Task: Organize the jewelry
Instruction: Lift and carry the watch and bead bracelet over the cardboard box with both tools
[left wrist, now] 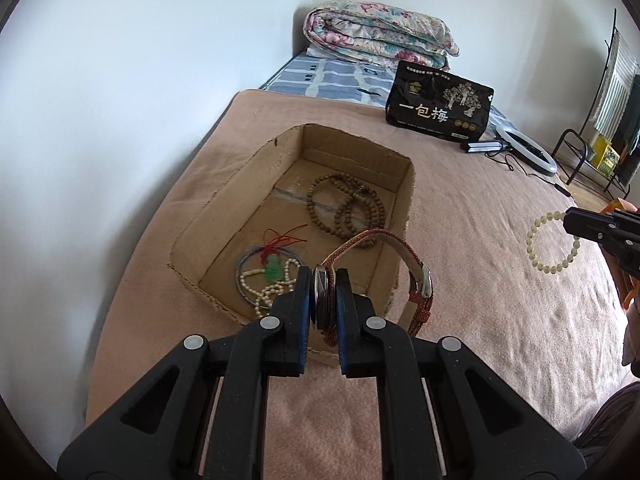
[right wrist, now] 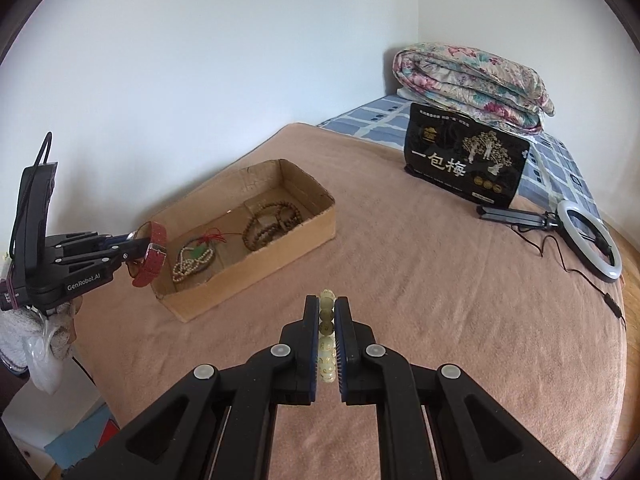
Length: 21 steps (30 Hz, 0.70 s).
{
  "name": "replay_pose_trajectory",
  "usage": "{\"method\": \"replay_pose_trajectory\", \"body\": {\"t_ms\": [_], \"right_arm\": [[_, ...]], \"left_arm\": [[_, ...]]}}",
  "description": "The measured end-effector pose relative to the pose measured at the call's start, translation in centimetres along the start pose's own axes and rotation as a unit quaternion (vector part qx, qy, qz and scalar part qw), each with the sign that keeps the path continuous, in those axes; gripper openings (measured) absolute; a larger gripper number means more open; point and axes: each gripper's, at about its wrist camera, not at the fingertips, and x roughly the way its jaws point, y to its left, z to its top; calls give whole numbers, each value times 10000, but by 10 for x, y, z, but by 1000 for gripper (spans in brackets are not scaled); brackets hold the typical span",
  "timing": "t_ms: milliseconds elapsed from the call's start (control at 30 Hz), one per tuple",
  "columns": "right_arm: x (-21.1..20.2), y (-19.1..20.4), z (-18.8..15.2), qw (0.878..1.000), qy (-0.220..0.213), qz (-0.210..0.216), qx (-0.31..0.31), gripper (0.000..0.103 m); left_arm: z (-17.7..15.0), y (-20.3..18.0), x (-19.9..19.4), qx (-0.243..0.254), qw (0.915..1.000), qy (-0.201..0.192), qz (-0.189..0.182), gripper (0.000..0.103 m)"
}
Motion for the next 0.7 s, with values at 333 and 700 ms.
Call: {"method": "replay_pose_trajectory", "body": {"t_ms": [333, 700], "right_arm": [[30, 31, 34, 9994, -97, 315, -123, 5], [67, 47, 64, 9983, -110, 559, -72, 5]], "left_arm": [[4, 33, 7, -179, 9996, 16, 197, 9], [11, 39, 15, -325, 9993, 3, 161, 9]]}}
